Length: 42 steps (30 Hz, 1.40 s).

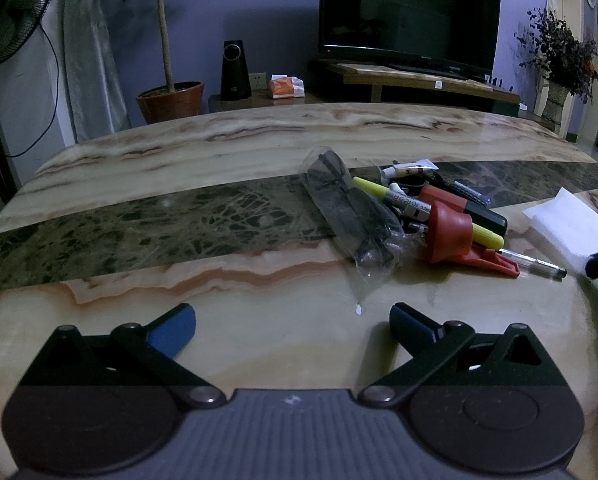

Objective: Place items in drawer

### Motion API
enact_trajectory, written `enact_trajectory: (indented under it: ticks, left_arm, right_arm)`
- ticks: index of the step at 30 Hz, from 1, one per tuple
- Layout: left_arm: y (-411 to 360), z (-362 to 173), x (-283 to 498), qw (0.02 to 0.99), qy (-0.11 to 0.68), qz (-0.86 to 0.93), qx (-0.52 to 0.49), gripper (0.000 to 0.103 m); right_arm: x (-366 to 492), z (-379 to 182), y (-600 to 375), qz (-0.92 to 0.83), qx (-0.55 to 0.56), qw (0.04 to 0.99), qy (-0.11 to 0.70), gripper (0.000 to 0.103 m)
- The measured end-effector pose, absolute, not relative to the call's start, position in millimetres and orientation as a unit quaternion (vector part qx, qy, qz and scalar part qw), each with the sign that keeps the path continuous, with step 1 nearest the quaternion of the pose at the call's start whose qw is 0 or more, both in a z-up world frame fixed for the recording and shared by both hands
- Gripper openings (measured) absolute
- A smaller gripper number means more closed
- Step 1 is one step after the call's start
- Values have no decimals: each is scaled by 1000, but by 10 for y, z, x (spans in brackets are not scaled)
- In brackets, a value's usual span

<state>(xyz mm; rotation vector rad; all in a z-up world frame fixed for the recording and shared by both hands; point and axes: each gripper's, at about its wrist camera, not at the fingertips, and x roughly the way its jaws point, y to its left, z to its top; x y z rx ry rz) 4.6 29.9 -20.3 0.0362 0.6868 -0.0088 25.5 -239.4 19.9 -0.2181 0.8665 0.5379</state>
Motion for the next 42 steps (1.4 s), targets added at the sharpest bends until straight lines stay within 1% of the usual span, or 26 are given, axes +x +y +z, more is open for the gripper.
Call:
enact_trajectory:
  ticks: [4,9,14,16,19,20,22,24,28,30,32,36,40,42]
  left_arm:
    - [300,-203,46,941,337,-4,18,103]
    - [300,-203,46,941,337,-4,18,103]
    - [300,-203,46,941,337,-4,18,103]
    - [300,-203,46,941,337,-4,18,103]
    - [300,-203,46,941,337,-4,18,103]
    - [300,-202,46,941,337,-4,18,103]
    - [300,-202,46,941,337,-4,18,103]
    - [300,-203,46,941,337,-4,18,103]
    - [300,-203,46,941,337,-4,18,103]
    - [300,-203,46,941,337,-4,18,103]
    - [299,-203,46,941,337,-4,18,103]
    - [300,-203,47,941,337,-4,18,103]
    - [300,-203,47,941,337,-4,18,103]
    - [300,-203,47,941,337,-4,18,103]
  right_arm:
    - [269,305,-2530,247,-69,882,394,1]
    - [361,443,-2871,226,13,896,381,1]
    - [371,588,-3203,188,53,914,355,1]
    - [294,711,-3293,170,55,930,321,1]
    - [72,990,-3329,167,47,956,237,1]
    - [39,1021,-3297,163,32,960,226,1]
    - [77,916,-3177,167,-3,953,253,1]
    - [172,695,-3040,175,-35,936,303,1]
    - [276,397,-2808,173,-92,915,353,1]
    - [299,326,-2753,165,-107,912,361,1]
    - [314,282,-2743,157,-93,910,372,1]
    - [348,208,-2849,159,-16,905,393,1]
    - [386,146,-2833,148,-3,905,399,1]
    - [404,141,-2864,146,26,904,401,1]
